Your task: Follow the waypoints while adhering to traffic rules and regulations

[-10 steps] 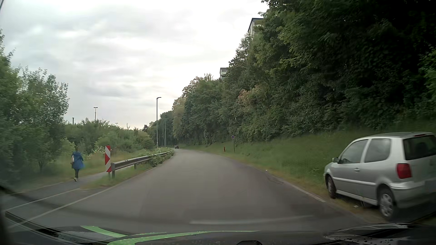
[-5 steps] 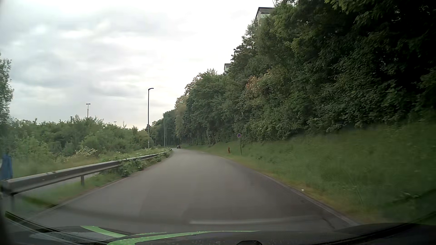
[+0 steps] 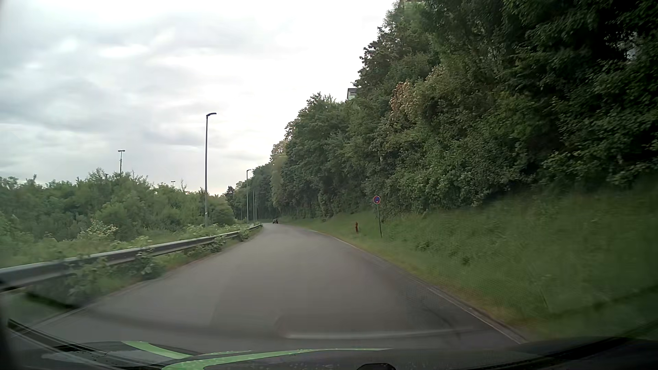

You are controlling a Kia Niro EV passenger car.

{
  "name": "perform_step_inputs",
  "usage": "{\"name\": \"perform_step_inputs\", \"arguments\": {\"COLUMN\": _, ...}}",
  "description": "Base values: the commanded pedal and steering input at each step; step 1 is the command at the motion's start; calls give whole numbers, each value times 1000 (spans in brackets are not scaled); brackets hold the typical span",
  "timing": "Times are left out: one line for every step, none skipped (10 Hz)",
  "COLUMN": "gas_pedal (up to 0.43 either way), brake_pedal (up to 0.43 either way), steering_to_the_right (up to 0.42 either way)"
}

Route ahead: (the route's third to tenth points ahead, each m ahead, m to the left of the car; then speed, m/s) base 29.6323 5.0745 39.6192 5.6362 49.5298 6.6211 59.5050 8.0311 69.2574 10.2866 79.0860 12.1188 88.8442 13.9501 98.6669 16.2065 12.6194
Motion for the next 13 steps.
{"name": "perform_step_inputs", "arguments": {"gas_pedal": 87, "brake_pedal": 0, "steering_to_the_right": -22}}
{"name": "perform_step_inputs", "arguments": {"gas_pedal": 87, "brake_pedal": 0, "steering_to_the_right": -23}}
{"name": "perform_step_inputs", "arguments": {"gas_pedal": 87, "brake_pedal": 0, "steering_to_the_right": -23}}
{"name": "perform_step_inputs", "arguments": {"gas_pedal": 87, "brake_pedal": 0, "steering_to_the_right": -24}}
{"name": "perform_step_inputs", "arguments": {"gas_pedal": 87, "brake_pedal": 0, "steering_to_the_right": -24}}
{"name": "perform_step_inputs", "arguments": {"gas_pedal": 87, "brake_pedal": 0, "steering_to_the_right": -25}}
{"name": "perform_step_inputs", "arguments": {"gas_pedal": 87, "brake_pedal": 0, "steering_to_the_right": -26}}
{"name": "perform_step_inputs", "arguments": {"gas_pedal": 87, "brake_pedal": 0, "steering_to_the_right": -26}}
{"name": "perform_step_inputs", "arguments": {"gas_pedal": 87, "brake_pedal": 0, "steering_to_the_right": -27}}
{"name": "perform_step_inputs", "arguments": {"gas_pedal": 87, "brake_pedal": 0, "steering_to_the_right": -27}}
{"name": "perform_step_inputs", "arguments": {"gas_pedal": 98, "brake_pedal": 0, "steering_to_the_right": -26}}
{"name": "perform_step_inputs", "arguments": {"gas_pedal": 110, "brake_pedal": 0, "steering_to_the_right": -27}}
{"name": "perform_step_inputs", "arguments": {"gas_pedal": 118, "brake_pedal": 0, "steering_to_the_right": -27}}
